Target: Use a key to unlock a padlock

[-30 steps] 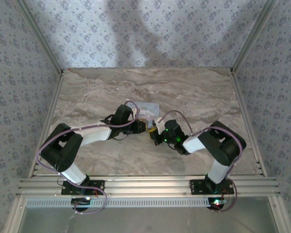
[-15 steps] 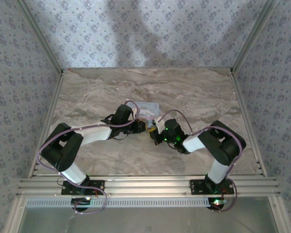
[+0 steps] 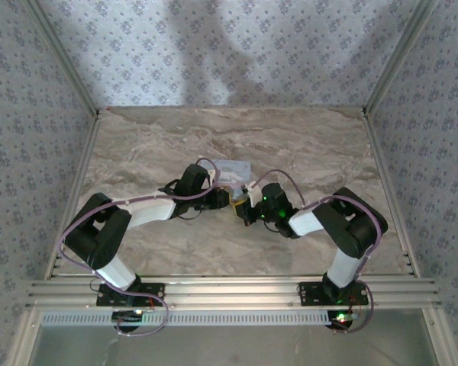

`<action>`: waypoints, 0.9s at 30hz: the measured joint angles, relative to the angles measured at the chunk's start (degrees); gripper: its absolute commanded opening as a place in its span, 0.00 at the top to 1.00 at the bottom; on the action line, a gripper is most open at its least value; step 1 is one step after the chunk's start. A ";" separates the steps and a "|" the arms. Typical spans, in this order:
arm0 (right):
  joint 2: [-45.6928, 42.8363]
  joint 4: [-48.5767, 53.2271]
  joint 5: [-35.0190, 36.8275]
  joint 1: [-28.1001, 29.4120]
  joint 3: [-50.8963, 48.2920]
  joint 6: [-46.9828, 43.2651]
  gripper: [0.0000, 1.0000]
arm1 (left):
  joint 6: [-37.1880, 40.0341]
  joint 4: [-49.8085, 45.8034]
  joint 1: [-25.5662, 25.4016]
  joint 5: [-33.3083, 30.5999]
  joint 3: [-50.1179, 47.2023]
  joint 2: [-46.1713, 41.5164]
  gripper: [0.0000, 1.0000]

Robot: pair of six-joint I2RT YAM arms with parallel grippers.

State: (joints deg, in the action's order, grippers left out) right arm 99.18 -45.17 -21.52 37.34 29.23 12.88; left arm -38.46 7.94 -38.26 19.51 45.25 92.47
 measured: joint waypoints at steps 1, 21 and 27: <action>0.13 0.00 -0.42 -0.17 0.09 0.24 1.00 | 0.00 0.04 0.00 0.00 0.00 0.00 0.77; 1.20 0.90 -1.90 -0.98 2.64 0.81 1.00 | -0.02 1.99 0.07 -0.46 0.04 0.66 0.78; 1.22 1.86 -1.88 -0.96 3.72 0.79 1.00 | -0.02 2.56 0.28 -0.79 0.09 0.66 0.78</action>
State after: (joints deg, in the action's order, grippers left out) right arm 100.40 -43.31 -23.40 36.38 32.95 13.67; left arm -38.48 10.50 -37.98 18.72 45.34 93.12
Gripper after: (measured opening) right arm 0.066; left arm 0.227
